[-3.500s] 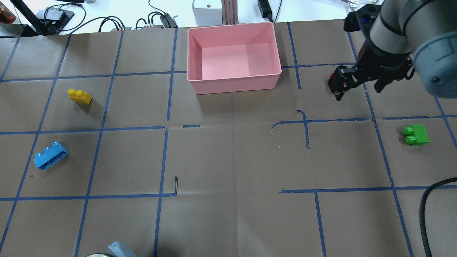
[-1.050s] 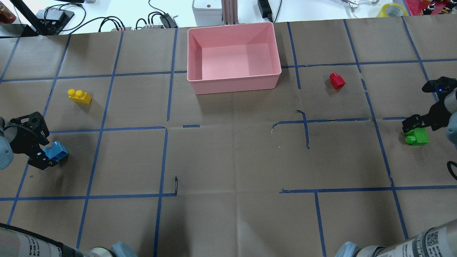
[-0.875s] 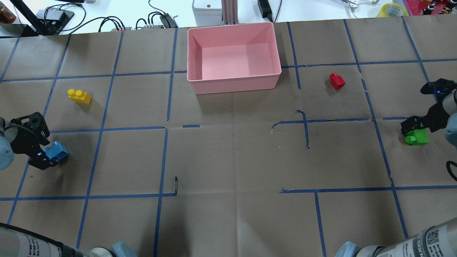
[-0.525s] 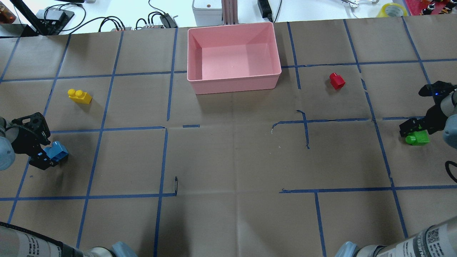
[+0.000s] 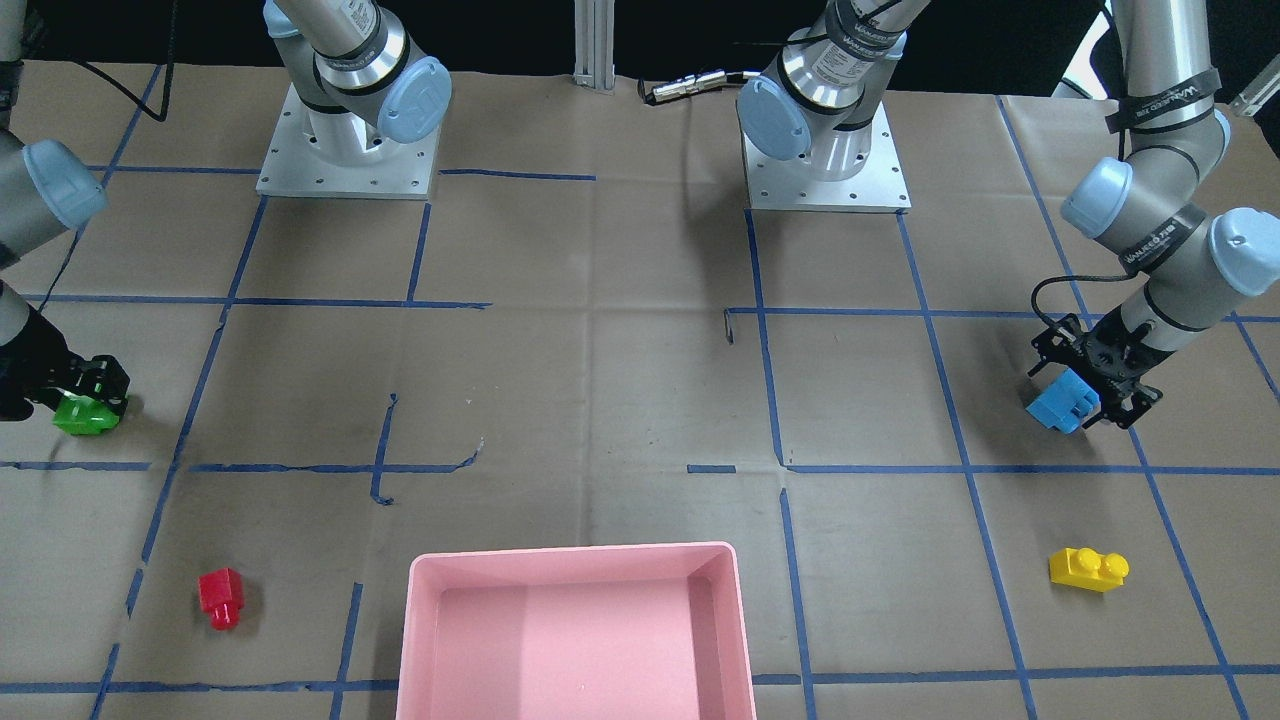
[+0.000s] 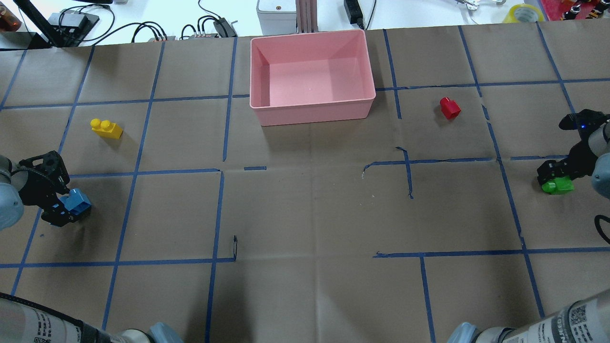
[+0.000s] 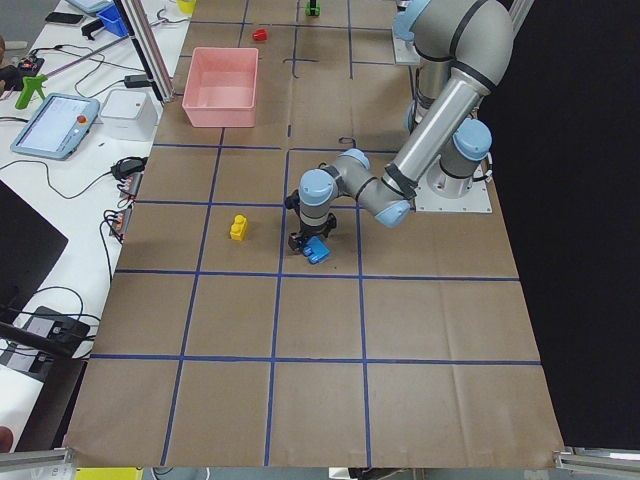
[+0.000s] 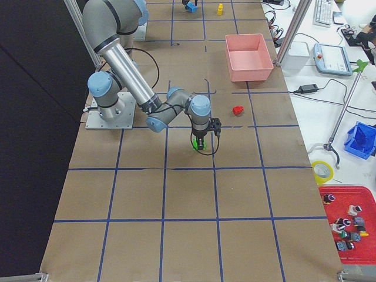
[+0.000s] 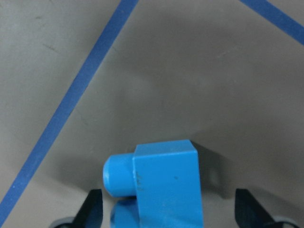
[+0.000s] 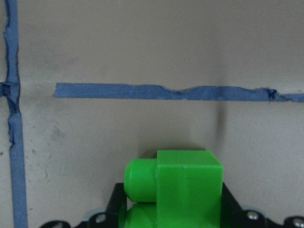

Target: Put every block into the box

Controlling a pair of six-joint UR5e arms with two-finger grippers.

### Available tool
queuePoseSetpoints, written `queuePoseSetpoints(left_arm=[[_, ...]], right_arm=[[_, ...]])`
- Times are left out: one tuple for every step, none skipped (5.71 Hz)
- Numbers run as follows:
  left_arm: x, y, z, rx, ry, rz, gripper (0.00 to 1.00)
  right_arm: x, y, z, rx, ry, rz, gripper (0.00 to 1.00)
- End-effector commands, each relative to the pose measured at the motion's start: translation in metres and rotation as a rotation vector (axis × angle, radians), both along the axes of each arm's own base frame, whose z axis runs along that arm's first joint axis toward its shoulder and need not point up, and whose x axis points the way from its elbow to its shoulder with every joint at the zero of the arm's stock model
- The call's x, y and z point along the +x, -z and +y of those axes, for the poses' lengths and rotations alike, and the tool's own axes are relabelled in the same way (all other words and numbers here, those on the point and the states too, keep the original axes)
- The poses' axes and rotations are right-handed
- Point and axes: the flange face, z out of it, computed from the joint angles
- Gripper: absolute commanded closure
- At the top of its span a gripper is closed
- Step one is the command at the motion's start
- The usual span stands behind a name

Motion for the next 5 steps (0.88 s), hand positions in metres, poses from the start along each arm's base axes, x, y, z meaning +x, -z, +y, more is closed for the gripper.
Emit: queuePoseSetpoints(left_arm=[[0.000,-0.001,0.000,0.000,0.000,-0.003,0.25],[0.001,-0.002,0.000,0.003,0.002,-0.009,0.41],[0.003,-0.003,-0.001,0.002,0.000,-0.014,0.55],[0.003,-0.005,-0.003,-0.002,-0.008,-0.018,0.69],[0.005,-0.031,-0.011,-0.043,-0.047,-0.055,0.77]], right_arm=[[-0.003,-0.032,-0.003,0.000,0.002,0.008,0.91],[0.000,-0.084,-0.006,0.014,0.001,0.000,0.93],[0.013,-0.138,-0.018,0.014,-0.015,-0.014,0.95],[0.056,-0.184,-0.052,0.001,-0.114,0.003,0.97],[0.113,-0.219,-0.082,-0.017,-0.153,0.003,0.97]])
